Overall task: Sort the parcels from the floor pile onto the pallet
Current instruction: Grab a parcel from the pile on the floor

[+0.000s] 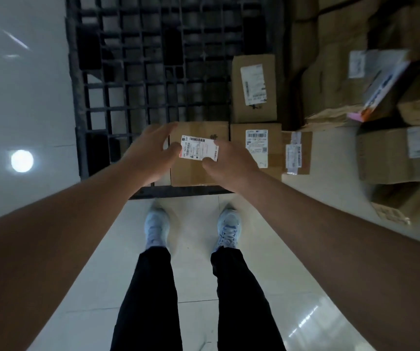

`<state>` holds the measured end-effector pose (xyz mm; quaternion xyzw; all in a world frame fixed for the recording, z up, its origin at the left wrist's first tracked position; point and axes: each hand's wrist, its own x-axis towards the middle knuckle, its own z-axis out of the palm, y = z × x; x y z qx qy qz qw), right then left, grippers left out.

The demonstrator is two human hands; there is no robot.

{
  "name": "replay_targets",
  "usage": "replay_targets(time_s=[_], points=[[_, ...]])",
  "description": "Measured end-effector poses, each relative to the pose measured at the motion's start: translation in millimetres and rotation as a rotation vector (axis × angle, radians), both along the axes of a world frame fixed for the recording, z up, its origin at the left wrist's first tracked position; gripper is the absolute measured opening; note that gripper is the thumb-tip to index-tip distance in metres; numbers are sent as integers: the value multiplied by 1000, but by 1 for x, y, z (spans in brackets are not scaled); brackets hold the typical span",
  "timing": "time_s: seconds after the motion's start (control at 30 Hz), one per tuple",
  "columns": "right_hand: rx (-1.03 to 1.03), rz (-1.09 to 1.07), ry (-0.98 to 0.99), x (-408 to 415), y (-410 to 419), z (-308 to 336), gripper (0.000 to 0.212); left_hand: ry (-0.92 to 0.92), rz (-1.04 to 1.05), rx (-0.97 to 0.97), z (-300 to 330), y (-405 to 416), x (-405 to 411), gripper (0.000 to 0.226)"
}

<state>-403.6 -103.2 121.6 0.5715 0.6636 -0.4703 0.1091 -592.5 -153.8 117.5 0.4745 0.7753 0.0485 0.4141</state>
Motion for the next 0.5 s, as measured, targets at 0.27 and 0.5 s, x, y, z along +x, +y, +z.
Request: replay_targets(time_s=[0.27,0.5], points=[[195,-8,-35,33,-15,196,56,104,-303,207,194,1,27,57],[392,-188,-121,68,-89,345,54,129,-535,436,344,-23,47,57]])
